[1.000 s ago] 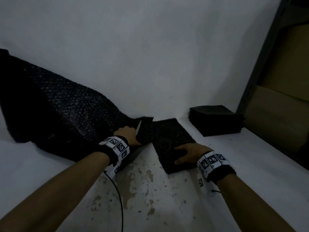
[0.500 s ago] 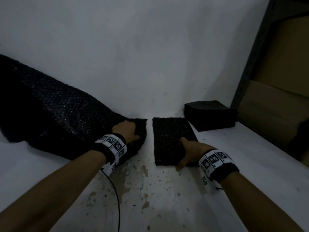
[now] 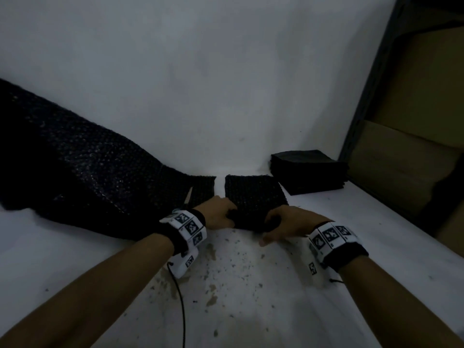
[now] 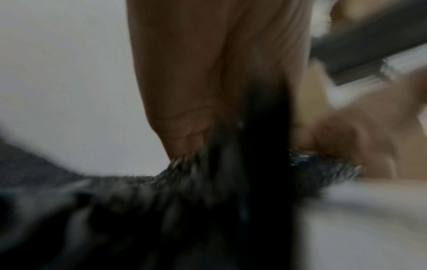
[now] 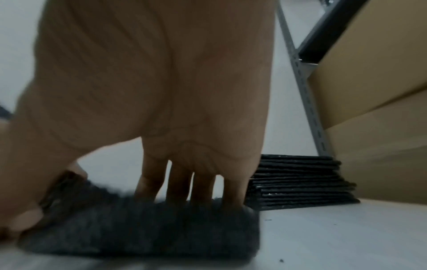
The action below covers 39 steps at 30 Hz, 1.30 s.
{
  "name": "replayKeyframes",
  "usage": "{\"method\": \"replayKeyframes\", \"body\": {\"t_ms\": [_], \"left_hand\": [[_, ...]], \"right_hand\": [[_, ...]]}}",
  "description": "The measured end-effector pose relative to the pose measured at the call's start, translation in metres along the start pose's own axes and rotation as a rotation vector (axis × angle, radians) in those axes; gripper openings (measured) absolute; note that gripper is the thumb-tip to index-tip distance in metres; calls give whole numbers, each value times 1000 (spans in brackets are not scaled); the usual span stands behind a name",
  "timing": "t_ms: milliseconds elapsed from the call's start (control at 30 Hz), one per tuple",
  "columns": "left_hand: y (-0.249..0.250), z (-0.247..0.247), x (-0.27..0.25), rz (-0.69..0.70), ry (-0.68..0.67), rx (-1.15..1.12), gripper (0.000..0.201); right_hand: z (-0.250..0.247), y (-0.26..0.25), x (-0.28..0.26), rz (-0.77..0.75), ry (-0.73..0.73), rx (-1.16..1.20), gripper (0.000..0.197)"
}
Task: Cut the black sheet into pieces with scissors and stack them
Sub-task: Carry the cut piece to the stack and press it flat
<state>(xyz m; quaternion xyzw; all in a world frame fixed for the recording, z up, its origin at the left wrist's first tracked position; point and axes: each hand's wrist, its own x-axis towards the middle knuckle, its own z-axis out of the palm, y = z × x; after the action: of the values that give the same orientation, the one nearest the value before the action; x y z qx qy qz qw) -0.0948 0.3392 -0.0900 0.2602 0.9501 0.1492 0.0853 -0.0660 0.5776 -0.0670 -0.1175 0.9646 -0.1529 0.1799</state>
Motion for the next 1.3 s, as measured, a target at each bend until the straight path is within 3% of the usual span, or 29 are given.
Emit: {"method": "replayKeyframes", "body": {"t_ms": [100,167,267,333,433,500,600,667,800,967,1133,1300], "left_hand": [[-12,-13,2,-144,41,-269,21],[-20,-18,5,-223,116,-564,28],[-19,-19,5,-291,234,-958,23],[-17,-16,5,-315,235,-1049,19],[-16,-7,2,-361,111,-979,40],[-17,0,4,-354,50,-885,34],[-19,5,11,-369,83,-798,17],[-19,5,15,-381,107,-753,14],[-17,4,23,-401,143,-723,31],[-17,-2,31,-418,64,-761,51],[-17,1,40,-484,94,-792,37],[-21,2,46,-530,47,-775,29]], "right_hand": [[-15,14,0,-13,68,26,33],[-23,24,3,16,140,136,29],[-26,31,1,48,233,597,23],[-20,29,-2,90,292,868,20],[-4,28,4,180,325,979,14],[5,35,12,256,283,985,22],[10,46,15,341,186,998,39],[10,52,15,329,170,957,34],[10,56,21,317,236,916,18],[15,67,41,310,332,797,14],[20,74,60,325,391,675,9],[15,74,70,403,385,541,27]]}}
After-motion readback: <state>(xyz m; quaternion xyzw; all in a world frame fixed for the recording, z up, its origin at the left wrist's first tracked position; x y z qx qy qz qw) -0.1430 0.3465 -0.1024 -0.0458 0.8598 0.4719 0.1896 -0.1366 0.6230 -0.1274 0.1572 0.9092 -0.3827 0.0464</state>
